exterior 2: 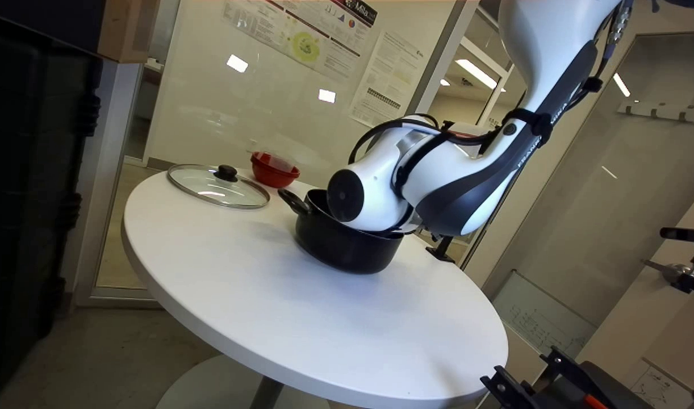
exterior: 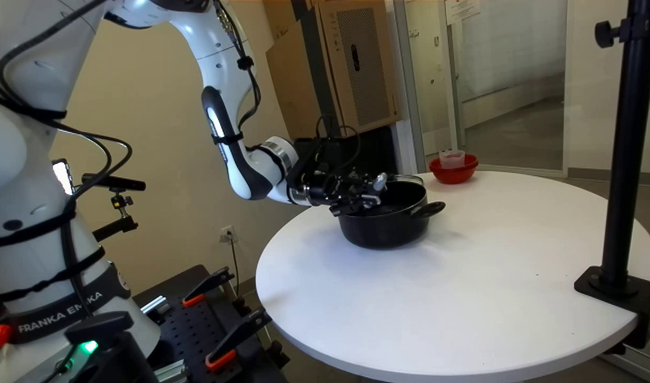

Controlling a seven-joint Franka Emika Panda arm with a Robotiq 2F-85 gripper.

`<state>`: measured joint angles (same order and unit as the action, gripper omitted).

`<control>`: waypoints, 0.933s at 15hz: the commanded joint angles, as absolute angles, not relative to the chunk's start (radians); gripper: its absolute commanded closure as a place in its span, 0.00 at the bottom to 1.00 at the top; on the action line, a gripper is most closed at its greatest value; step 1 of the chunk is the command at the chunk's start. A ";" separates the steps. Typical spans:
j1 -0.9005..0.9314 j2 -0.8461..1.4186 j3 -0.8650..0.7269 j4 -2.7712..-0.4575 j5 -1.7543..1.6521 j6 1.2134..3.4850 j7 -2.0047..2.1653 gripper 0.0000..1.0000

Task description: Use the spoon to mix the contents of the pot then put it back on the table

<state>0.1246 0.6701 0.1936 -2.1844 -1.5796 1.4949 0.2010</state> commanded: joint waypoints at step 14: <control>0.155 0.624 0.173 -1.884 -1.349 1.505 0.124 0.92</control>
<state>0.1509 0.6047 0.2047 -1.9491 -1.3800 1.5275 0.1528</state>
